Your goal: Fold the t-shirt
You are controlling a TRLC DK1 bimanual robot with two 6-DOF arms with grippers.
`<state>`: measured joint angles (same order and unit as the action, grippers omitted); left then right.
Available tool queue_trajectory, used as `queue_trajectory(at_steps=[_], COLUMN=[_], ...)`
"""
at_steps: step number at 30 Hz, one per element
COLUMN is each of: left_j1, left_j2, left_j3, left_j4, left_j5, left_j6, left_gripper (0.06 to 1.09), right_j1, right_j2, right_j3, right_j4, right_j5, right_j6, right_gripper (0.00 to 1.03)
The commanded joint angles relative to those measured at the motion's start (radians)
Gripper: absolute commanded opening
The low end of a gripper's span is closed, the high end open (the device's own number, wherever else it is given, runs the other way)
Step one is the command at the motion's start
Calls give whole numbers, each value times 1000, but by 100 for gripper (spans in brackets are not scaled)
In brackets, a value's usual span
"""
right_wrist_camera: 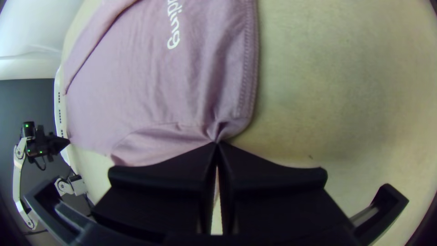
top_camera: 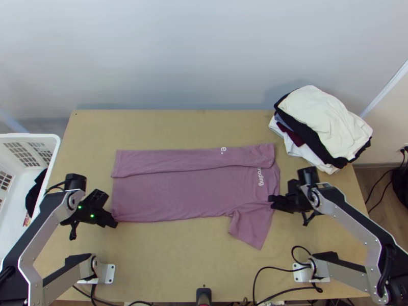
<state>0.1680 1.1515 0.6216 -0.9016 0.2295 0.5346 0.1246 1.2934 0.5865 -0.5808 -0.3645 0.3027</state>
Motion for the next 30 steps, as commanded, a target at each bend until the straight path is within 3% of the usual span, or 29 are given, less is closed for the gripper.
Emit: queue_trajectory(at_steps=[1,5,11,19,30], left_j1=[56,111,116,15,-9], left_j2=[8,17,2,-38,-4], left_j3=[-14,-8,29,155,256], left_j4=[9,26,10,40,104], left_j5=[16,18,62,99,119], left_j6=[50,74,39,-199,-341], left_gripper=[10,10,10,10,10], right_j1=[-72,-149,-86,63,46], right_j2=[-2,-11,-114,-224,-160], right_j3=[-68,-73,-33,104,263], right_j4=[-39,-39,-96,-139,-142], right_j5=[36,36,35,36,39], right_j6=[-65,-106,-80,-7,-50], right_gripper=[3,3,3,3,3])
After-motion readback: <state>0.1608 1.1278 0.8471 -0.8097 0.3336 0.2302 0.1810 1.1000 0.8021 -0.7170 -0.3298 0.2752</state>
